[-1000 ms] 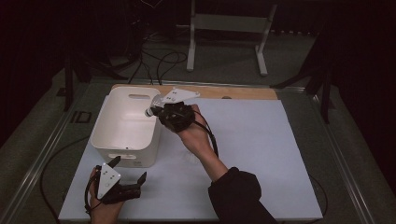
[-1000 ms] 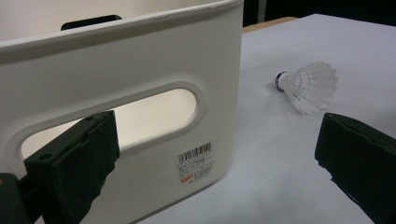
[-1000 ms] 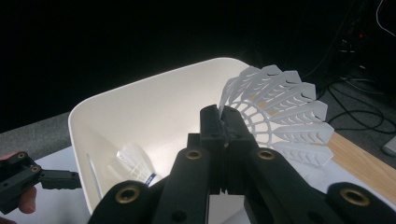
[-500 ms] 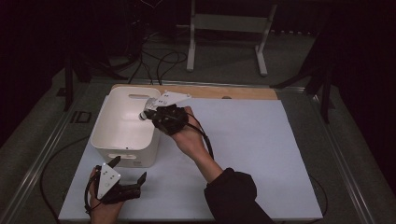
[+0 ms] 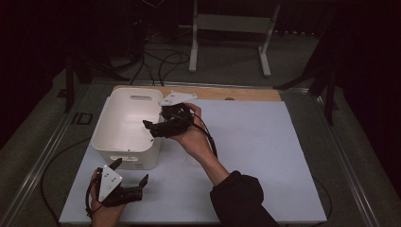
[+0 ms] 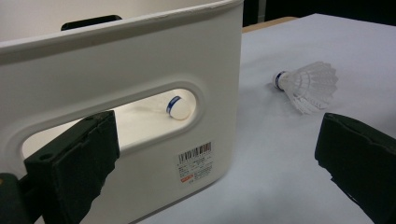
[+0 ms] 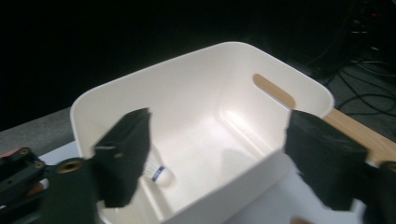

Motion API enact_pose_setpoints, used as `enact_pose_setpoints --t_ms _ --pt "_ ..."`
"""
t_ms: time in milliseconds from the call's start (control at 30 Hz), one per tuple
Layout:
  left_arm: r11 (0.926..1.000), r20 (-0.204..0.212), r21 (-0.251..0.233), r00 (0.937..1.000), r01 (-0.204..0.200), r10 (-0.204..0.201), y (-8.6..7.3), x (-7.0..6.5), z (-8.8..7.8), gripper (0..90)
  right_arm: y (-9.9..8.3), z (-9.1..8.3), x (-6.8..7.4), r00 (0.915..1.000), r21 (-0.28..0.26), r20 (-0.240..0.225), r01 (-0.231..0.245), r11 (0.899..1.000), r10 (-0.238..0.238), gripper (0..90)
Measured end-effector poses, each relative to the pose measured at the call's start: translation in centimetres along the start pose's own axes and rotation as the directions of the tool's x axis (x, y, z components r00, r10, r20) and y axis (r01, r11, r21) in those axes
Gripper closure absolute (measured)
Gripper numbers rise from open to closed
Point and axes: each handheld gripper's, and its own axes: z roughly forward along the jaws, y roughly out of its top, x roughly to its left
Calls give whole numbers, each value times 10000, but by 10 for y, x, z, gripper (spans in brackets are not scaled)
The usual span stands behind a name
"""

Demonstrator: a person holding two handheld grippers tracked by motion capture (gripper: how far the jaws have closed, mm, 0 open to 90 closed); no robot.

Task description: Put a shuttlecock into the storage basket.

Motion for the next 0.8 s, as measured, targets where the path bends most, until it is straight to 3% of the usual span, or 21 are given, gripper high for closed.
enact_pose_setpoints --t_ms 267,800 --pt "10000 -3 7 10000 -6 6 0 0 0 5 -4 -4 -4 9996 18 225 -193 9998 192 105" --pt "10000 -7 4 10000 -2 2 0 0 0 5 -13 -8 -12 9989 -38 402 -249 9997 250 94"
